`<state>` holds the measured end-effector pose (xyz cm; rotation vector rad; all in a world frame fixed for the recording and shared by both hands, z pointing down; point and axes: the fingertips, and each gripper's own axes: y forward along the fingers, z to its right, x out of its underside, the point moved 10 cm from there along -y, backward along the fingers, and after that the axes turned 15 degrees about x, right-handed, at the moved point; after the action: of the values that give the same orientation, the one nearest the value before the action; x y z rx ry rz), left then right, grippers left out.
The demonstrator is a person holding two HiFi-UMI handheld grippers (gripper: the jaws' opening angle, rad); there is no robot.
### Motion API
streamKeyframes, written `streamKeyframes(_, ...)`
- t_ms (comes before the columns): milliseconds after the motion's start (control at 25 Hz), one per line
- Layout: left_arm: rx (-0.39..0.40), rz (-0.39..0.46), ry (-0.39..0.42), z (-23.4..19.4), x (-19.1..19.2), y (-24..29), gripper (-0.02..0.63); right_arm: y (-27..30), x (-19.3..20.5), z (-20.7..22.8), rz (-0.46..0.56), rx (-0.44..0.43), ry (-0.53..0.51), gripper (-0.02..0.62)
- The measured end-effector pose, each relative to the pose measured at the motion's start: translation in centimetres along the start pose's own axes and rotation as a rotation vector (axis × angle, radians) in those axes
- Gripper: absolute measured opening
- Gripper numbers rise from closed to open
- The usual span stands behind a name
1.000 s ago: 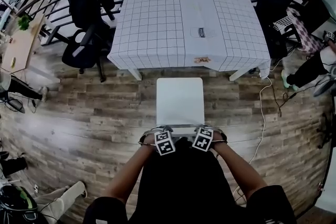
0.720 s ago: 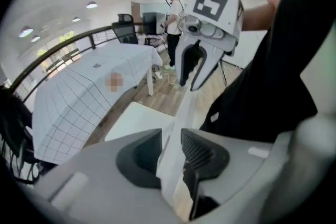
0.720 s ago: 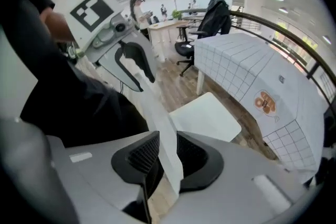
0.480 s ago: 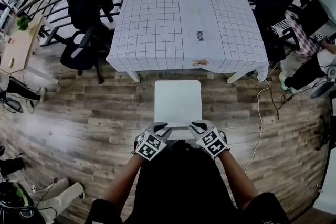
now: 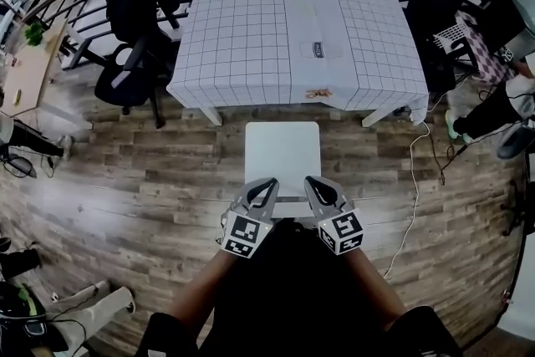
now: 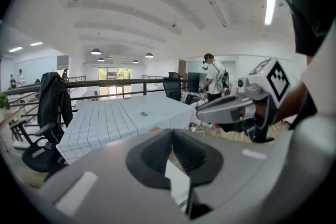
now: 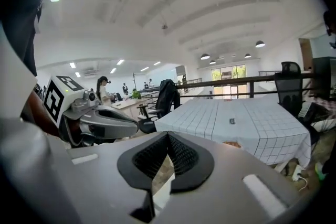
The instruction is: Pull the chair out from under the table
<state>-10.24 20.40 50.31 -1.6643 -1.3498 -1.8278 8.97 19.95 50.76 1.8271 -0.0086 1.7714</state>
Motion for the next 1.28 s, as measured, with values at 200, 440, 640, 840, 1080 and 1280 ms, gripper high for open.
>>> streamKeyframes(200, -0.062, 0.136, -0.02, 0.3, -2.0, -0.9, 0.011, -1.6, -3.0, 0.5, 0.115, 0.078, 0.016, -0.002)
streamKeyframes(440, -0.093, 0.285, 0.012, 1.1, -4.0, -2.1, 0.011, -3.2, -5.5, 0.4, 0.248, 0.236, -0.042, -0.003)
streamKeyframes(640, -0.118, 0.34, 0.135, 2.4, -5.8, -3.8, 0.011, -4.5, -6.8, -0.8, 0.318, 0.257, -0.024, -0.003)
streamKeyframes(840, -0.12, 0.362, 0.199, 3.2, -6.8, -5.6, 0.011, -5.3, -7.3, -2.0, 0.342, 0.266, -0.036, -0.003)
streamKeyframes(1080, -0.109, 0.363, 0.109, 3.0, -6.8, -6.5, 0.011, -5.5, -7.3, -4.1, 0.324, 0.279, -0.074, -0.003)
streamKeyframes(1280, -0.115, 0.366, 0.134, 2.8, -7.0, -7.3, 0.011, -5.8, -7.5, -5.2, 0.314, 0.287, -0.075, -0.003)
